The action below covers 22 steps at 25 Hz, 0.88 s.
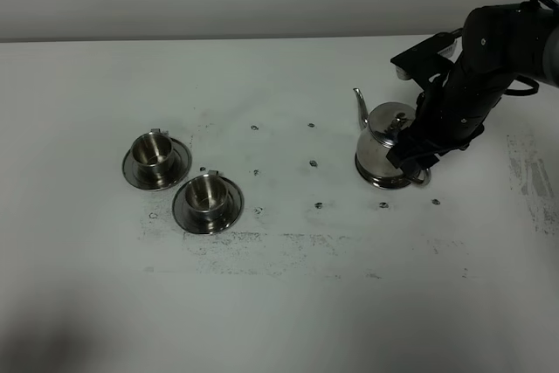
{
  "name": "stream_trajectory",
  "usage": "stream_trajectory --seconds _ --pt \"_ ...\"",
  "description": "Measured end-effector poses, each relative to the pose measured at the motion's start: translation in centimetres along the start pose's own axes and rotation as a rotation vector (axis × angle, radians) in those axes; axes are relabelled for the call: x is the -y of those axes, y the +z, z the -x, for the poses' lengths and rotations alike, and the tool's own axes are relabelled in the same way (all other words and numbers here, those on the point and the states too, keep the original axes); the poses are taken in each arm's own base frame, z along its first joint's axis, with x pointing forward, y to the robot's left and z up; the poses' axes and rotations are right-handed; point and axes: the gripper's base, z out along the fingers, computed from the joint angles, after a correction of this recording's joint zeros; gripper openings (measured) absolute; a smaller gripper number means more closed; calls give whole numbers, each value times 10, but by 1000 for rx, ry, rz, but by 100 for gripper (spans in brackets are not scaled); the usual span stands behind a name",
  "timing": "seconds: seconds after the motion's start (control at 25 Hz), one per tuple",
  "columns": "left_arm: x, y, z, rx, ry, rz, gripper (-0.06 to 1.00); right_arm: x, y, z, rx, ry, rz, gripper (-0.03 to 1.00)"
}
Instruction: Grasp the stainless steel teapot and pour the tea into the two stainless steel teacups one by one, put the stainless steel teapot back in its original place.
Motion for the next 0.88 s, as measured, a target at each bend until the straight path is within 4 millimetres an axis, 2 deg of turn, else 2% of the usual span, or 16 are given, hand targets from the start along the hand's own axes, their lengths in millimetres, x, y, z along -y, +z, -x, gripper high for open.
stream_trajectory --seconds 0.88 --pt "0 0 0 0 -1 0 64 0 7 -1 -15 2 6 52"
